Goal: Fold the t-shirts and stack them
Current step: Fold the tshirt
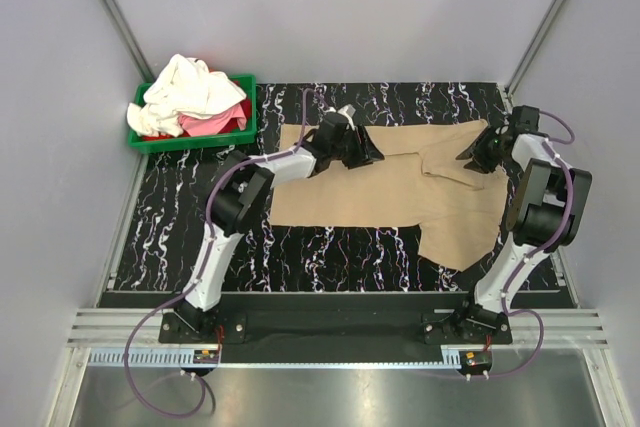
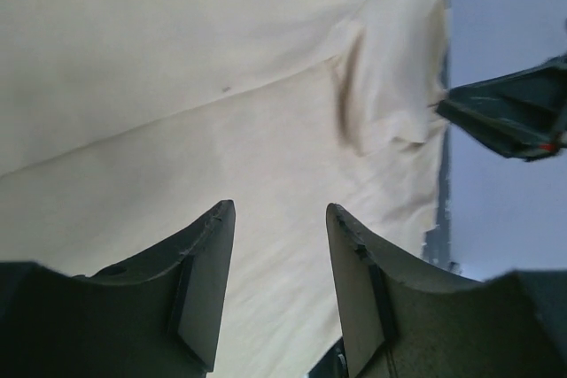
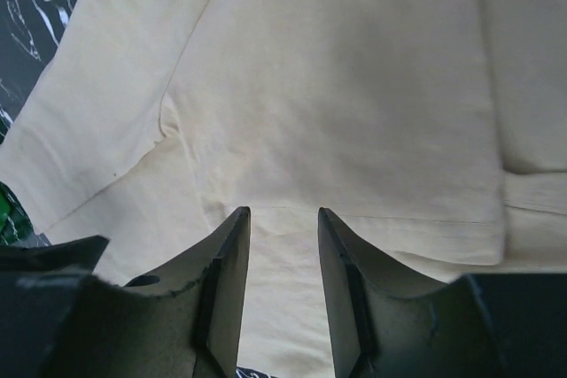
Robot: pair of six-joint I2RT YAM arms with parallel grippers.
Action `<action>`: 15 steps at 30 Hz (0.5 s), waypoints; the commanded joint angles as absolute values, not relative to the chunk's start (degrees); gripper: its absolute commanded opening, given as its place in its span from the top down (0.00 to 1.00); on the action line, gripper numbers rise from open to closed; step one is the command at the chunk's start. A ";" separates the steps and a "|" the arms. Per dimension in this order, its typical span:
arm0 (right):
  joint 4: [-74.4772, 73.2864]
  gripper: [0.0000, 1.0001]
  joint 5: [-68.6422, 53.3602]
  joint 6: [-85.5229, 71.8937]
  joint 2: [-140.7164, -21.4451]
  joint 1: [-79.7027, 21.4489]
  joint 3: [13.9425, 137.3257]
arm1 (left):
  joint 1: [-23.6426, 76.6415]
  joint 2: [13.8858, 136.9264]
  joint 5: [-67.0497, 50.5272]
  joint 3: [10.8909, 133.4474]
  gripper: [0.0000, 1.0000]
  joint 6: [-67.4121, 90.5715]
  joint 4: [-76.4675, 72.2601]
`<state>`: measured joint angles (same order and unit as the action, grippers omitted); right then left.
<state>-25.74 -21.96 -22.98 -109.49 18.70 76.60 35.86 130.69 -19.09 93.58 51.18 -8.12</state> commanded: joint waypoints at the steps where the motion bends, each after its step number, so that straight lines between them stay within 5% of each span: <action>1: -25.13 0.57 -20.93 -22.59 -107.85 18.28 79.37 | 35.42 129.46 -14.34 94.94 0.50 48.78 -4.24; 15: -33.83 0.55 -9.41 -24.87 -97.48 21.01 74.36 | 36.38 116.81 -7.12 65.84 0.51 50.63 -0.09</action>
